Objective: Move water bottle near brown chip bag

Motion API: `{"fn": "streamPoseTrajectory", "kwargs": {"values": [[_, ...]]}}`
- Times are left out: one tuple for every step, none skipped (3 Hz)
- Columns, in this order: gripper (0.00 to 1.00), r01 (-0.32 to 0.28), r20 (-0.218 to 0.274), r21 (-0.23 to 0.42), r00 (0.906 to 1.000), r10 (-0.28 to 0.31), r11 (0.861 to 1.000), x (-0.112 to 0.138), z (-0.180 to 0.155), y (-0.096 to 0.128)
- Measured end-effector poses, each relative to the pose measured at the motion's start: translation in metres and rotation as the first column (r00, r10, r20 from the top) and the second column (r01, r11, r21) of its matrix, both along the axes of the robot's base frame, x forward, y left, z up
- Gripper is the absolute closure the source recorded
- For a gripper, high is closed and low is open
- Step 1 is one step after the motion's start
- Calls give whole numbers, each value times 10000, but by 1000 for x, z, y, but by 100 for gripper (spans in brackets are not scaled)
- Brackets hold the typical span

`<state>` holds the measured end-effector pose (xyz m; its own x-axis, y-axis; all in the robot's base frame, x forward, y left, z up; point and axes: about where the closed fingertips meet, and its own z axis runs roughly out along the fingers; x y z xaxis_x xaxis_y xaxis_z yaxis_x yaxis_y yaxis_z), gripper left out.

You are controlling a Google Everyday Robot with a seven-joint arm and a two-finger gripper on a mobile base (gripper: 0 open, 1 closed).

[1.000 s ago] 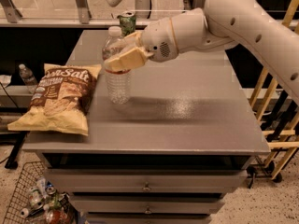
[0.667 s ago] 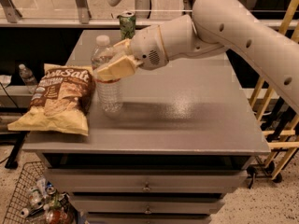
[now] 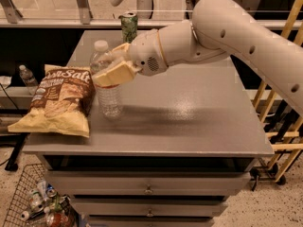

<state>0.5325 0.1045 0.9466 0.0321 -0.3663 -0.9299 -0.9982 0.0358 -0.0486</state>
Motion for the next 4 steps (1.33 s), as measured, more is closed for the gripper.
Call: {"fn": "streamPoseTrajectory", "kwargs": {"values": [[100,150,185,21,9997,-151,9999,-3,-3,-1],[100,269,261,113,9993,-272,9996,-4,-5,-3],[82,222,266,101,9994,-225,9997,-6,-5,-1],[59,183,275,96,9994,-186,9998,-7,-4,1]]}}
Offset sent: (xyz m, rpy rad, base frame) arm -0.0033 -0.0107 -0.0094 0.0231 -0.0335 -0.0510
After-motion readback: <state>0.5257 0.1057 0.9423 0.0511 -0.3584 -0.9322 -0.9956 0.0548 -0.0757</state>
